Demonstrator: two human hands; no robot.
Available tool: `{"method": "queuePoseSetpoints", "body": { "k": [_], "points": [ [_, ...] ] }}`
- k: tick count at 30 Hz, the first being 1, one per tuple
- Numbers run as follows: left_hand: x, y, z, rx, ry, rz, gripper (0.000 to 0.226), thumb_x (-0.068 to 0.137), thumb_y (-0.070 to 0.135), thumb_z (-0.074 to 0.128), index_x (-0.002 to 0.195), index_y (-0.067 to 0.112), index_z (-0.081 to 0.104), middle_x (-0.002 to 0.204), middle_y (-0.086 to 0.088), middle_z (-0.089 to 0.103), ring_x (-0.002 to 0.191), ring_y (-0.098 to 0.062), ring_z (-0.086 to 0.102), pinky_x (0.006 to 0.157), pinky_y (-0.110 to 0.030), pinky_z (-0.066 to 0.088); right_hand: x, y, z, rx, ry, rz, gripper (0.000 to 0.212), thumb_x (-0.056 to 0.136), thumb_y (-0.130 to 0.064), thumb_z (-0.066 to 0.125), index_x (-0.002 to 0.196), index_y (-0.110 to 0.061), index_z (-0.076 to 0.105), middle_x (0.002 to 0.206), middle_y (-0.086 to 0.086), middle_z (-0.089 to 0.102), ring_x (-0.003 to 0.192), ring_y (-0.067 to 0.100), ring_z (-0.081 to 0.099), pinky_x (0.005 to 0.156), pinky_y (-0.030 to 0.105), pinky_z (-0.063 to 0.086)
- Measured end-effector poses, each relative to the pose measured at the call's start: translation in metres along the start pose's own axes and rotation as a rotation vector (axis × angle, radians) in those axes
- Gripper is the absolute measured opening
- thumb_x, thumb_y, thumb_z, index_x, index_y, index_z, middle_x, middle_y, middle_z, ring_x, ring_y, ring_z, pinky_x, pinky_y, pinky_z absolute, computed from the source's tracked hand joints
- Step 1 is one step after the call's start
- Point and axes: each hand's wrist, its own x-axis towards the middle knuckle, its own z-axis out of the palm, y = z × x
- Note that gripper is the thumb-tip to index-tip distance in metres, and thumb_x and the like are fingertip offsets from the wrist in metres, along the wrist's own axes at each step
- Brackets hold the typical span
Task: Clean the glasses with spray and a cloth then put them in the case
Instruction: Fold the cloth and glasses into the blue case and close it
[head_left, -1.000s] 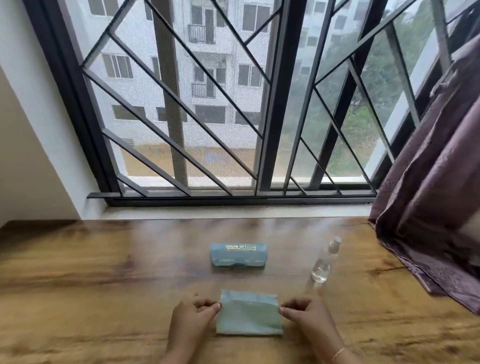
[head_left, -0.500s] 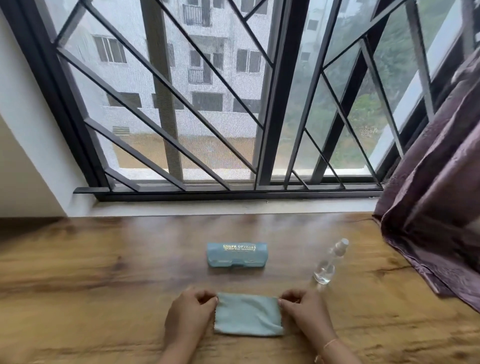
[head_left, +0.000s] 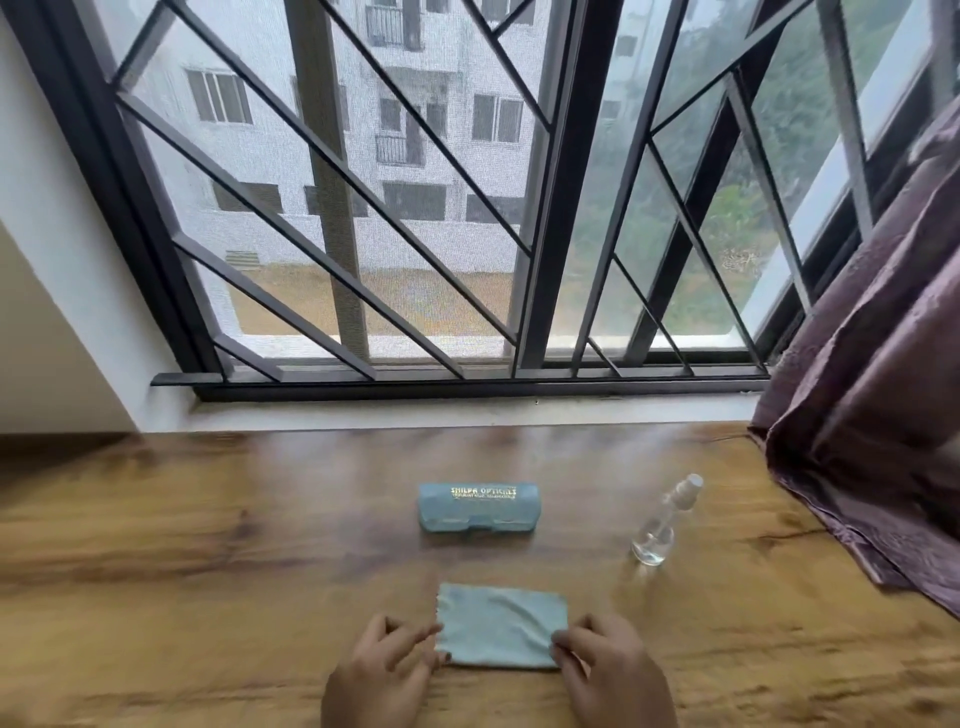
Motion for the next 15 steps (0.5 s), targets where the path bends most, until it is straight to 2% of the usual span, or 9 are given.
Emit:
{"method": "queuePoseSetpoints", "body": {
  "k": [2,6,8,11,15],
  "points": [
    [-0.007,-0.005,-0.002,0.061,-0.062,0.064,0.050,0.046,0.034,0.084,0.067,0.068,0.054,0.087,0.038,0.049,0.064,0.016,0.047,0.057,0.002,0.034,-0.010,0.000,-0.001,-0.108,-0.023,-0.053,0.015,0.046,-0.036,0.071,0.057,-0.028,0.063,0.056,-0.011,0.052,0.060,0.010,0.043,0.038,0.018,0.036],
    [-0.008,-0.009,-0.005,0.108,-0.082,0.119,0.050,0.040,0.036,0.081,0.081,0.052,0.056,0.086,0.046,0.042,0.064,0.010,0.046,0.050,-0.002,0.035,-0.018,0.001,-0.001,-0.207,-0.067,-0.037,0.021,0.047,-0.048,0.061,0.051,-0.028,0.059,0.052,-0.009,0.046,0.056,0.009,0.040,0.033,0.013,0.031],
    [-0.008,-0.010,-0.007,0.064,-0.079,0.131,0.048,0.044,0.040,0.073,0.087,0.052,0.054,0.088,0.046,0.042,0.065,0.009,0.047,0.051,-0.002,0.035,-0.012,-0.003,0.000,-0.175,-0.061,-0.026,0.021,0.046,-0.047,0.065,0.050,-0.027,0.060,0.053,-0.011,0.048,0.053,0.008,0.047,0.031,0.013,0.032],
    [-0.007,-0.018,-0.008,0.046,-0.052,0.245,0.038,0.057,0.042,0.057,0.094,0.051,0.055,0.092,0.037,0.045,0.062,0.006,0.047,0.054,-0.002,0.037,0.011,-0.023,0.000,-0.173,-0.069,-0.068,0.016,0.047,-0.044,0.067,0.053,-0.030,0.062,0.056,-0.015,0.051,0.049,0.009,0.054,0.037,0.013,0.035],
    [-0.004,-0.021,-0.005,0.195,-0.035,0.413,0.029,0.063,0.044,0.053,0.090,0.039,0.058,0.082,0.015,0.042,0.061,-0.004,0.040,0.045,-0.009,0.034,0.055,-0.060,0.012,-0.129,-0.128,-0.141,0.007,0.061,-0.034,0.068,0.062,-0.028,0.069,0.059,-0.010,0.056,0.058,0.013,0.057,0.042,0.019,0.034]
  ]
}}
